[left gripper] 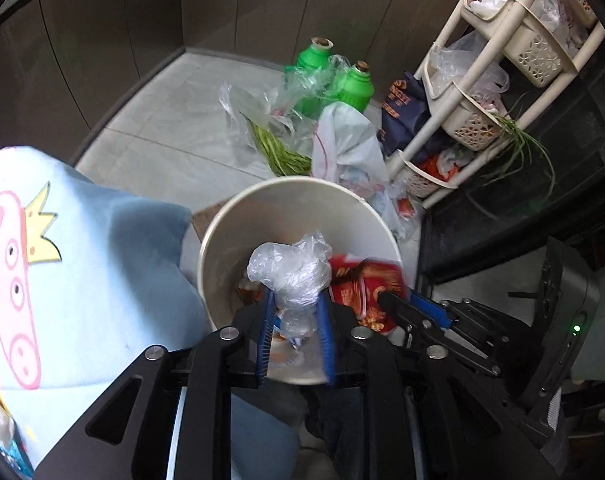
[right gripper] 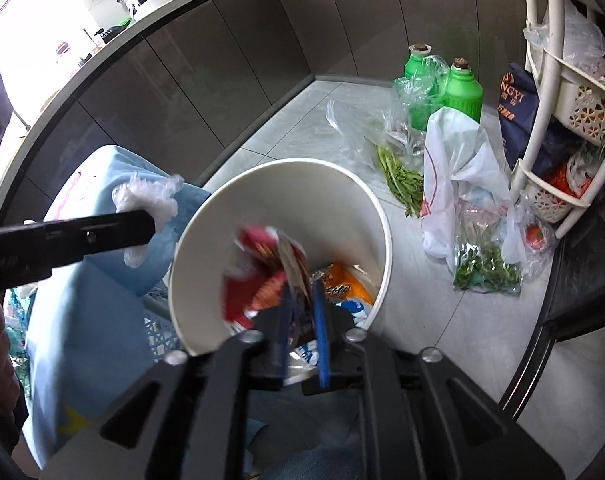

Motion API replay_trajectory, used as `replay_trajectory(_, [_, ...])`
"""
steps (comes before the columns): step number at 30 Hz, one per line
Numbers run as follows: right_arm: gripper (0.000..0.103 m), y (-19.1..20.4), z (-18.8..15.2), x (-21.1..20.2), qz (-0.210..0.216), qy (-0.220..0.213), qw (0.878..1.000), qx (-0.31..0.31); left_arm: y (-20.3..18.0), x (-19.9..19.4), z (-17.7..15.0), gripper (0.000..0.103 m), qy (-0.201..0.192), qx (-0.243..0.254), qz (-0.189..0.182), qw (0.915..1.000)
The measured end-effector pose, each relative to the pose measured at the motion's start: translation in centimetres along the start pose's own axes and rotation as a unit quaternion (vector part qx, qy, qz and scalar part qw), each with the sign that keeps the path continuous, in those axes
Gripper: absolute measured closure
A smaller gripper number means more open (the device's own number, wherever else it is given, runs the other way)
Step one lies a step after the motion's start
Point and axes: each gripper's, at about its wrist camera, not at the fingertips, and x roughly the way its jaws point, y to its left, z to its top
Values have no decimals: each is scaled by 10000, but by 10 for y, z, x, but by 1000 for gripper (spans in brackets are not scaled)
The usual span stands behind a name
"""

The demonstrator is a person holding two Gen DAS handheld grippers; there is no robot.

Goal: Collect trash
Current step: 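Open both tools to drop the bags into the white bin, then move both tools back over the table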

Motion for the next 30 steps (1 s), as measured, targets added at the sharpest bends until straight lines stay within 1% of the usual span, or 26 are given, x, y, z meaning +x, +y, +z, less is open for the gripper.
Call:
replay_trajectory(1, [68,0,0,0,-27,-18,10000,-58,0,-2,0,61,-68,1,33,10000])
replay_trajectory(2, [60,1,0,-1,-66,-68,9999,-143,1,-5,1,46,-194,-23,70,9998])
replay_trajectory(3, [52,3,-1,-3,-70,-131,9996,-225,1,-8,1,34,-314,-63,171,9993])
replay_trajectory(4, [44,3,-1,-4,-73,-183,9994,-282,1,-13,1,31,-464,-95,185,9987])
replay_trajectory(5, [29,5,-2,-7,-88,-258,9990,-358,2,-17,1,24,-553,-119,210,9982])
replay_trajectory(6, [16,5,-2,-9,-80,-314,9986,-420,3,-22,1,14,-646,-162,266,9974])
replay_trajectory(7, [10,7,-2,-12,-75,-384,9980,-498,3,-25,2,10,-719,-200,319,9967])
replay_trajectory(8, [3,9,-2,-15,-90,-453,9973,-566,4,-30,2,9,-842,-245,402,9953])
replay_trajectory(10, [4,11,-2,-20,-117,-520,9966,-635,2,-37,3,9,-953,-284,505,9938])
replay_trajectory(12, [4,14,0,-25,-142,-519,9963,-669,2,-42,4,9,-930,-321,546,9936])
replay_trajectory(17, [4,20,1,-35,-278,-493,9957,-737,7,-61,-2,9,-989,-462,541,9925])
replay_trajectory(21, [4,29,1,-50,-254,-579,9950,-768,7,-78,-8,9,-1073,-486,567,9914])
replay_trajectory(26, [4,49,7,-76,-123,-693,9939,-852,8,-115,-19,9,-1220,-640,543,9890])
replay_trajectory(30, [4,73,11,-100,-29,-856,9904,-1084,10,-148,-29,9,-1391,-780,606,9853])
